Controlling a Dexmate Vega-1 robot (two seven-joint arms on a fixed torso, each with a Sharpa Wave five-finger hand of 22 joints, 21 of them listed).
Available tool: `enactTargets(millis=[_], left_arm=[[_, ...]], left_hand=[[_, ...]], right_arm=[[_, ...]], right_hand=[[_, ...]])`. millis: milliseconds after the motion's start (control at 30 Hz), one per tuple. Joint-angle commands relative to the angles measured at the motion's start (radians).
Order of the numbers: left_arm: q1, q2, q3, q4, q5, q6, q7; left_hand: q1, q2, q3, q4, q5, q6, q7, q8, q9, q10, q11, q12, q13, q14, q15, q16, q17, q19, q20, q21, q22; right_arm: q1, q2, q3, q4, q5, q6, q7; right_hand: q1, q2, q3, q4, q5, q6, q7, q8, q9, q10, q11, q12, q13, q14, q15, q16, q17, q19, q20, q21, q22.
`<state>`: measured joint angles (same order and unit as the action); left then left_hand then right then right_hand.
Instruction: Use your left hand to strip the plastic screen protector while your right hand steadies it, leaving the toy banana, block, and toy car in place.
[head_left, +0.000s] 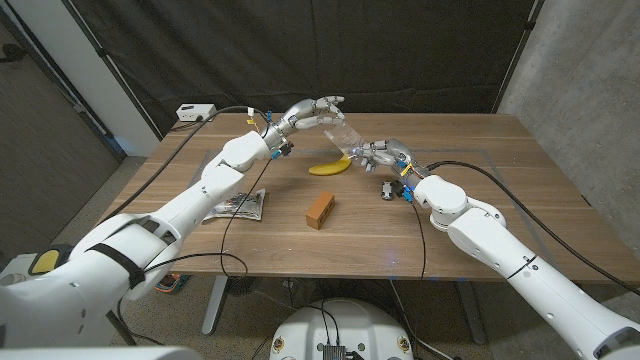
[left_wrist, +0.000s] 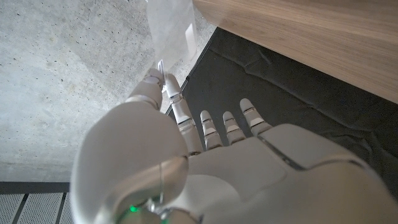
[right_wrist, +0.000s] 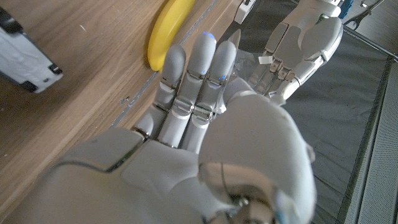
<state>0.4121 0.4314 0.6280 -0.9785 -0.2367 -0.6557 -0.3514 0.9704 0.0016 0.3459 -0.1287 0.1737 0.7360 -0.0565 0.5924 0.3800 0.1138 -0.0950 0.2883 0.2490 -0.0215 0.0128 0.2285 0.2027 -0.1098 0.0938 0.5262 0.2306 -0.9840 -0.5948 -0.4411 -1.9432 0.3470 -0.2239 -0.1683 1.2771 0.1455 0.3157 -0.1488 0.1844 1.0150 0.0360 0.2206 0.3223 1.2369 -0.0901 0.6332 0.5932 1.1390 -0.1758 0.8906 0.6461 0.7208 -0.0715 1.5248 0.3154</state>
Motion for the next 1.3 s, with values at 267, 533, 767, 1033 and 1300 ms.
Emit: enactTargets(millis=[267, 533, 767, 1033, 1300], left_arm=[[0.025, 0.015, -0.007, -0.048, 0.018, 0.017, 0.051], [0.056, 0.031, -0.022, -0.105, 0.027, 0.037, 0.091], [0.070, 0.039, -0.031, -0.131, 0.027, 0.051, 0.105], [0.084, 0.039, -0.038, -0.152, 0.035, 0.065, 0.130], [0.097, 0.043, -0.043, -0.187, 0.074, 0.087, 0.183]], left_hand=[[0.024, 0.028, 0.012, 0.004, 0.011, -0.019, 0.006, 0.021, 0.030, 0.003, 0.016, -0.005, 0.010, 0.004, 0.018, 0.004, 0.008, -0.004, 0.025, 0.015, 0.003], [0.036, 0.023, 0.011, -0.003, 0.010, 0.013, -0.003, 0.049, 0.047, 0.017, -0.001, -0.002, 0.014, 0.016, -0.004, 0.006, 0.006, 0.007, 0.007, 0.024, 0.004], [0.040, 0.030, 0.013, -0.002, 0.012, 0.017, -0.002, 0.062, 0.059, 0.026, -0.002, 0.000, 0.017, 0.022, -0.006, 0.008, 0.006, 0.011, 0.011, 0.030, 0.004], [0.044, 0.044, 0.017, 0.002, 0.014, 0.040, 0.009, 0.081, 0.066, 0.044, -0.006, 0.004, 0.021, 0.026, -0.008, 0.010, 0.007, 0.014, 0.014, 0.037, 0.006], [0.076, 0.098, 0.049, -0.001, 0.010, 0.138, 0.024, 0.122, 0.054, 0.105, -0.047, 0.021, 0.031, 0.068, -0.035, 0.025, 0.009, 0.040, 0.005, 0.067, 0.012]], right_arm=[[0.002, -0.001, 0.001, -0.001, 0.003, -0.005, 0.002], [-0.001, 0.000, 0.000, 0.001, -0.002, 0.001, -0.002], [-0.004, -0.003, 0.000, 0.000, -0.003, 0.005, 0.001], [-0.009, -0.005, 0.003, -0.006, -0.001, 0.004, -0.002], [-0.016, -0.002, 0.009, -0.003, 0.007, 0.023, -0.002]], right_hand=[[0.012, 0.003, -0.005, 0.004, 0.007, 0.013, 0.005, 0.003, 0.007, 0.004, -0.005, -0.004, 0.003, 0.041, -0.045, -0.006, 0.002, -0.006, -0.150, 0.012, -0.004], [0.013, 0.003, -0.006, 0.004, 0.008, 0.015, 0.004, 0.002, 0.006, 0.005, -0.004, -0.004, 0.005, 0.042, -0.045, -0.007, 0.004, -0.007, -0.150, 0.013, -0.008], [0.012, 0.003, -0.006, 0.005, 0.008, 0.015, 0.004, 0.001, 0.007, 0.005, -0.004, -0.005, 0.006, 0.039, -0.044, -0.008, 0.011, -0.007, -0.150, 0.014, -0.012], [0.010, 0.004, -0.008, 0.006, 0.008, 0.015, 0.004, 0.000, 0.008, 0.006, -0.005, -0.006, 0.005, 0.040, -0.044, -0.010, 0.012, -0.008, -0.150, 0.015, -0.016], [0.012, 0.003, -0.010, 0.004, 0.009, 0.017, 0.004, -0.001, 0.008, 0.008, -0.004, -0.007, 0.006, 0.043, -0.046, -0.014, 0.009, -0.007, -0.150, 0.016, -0.021]])
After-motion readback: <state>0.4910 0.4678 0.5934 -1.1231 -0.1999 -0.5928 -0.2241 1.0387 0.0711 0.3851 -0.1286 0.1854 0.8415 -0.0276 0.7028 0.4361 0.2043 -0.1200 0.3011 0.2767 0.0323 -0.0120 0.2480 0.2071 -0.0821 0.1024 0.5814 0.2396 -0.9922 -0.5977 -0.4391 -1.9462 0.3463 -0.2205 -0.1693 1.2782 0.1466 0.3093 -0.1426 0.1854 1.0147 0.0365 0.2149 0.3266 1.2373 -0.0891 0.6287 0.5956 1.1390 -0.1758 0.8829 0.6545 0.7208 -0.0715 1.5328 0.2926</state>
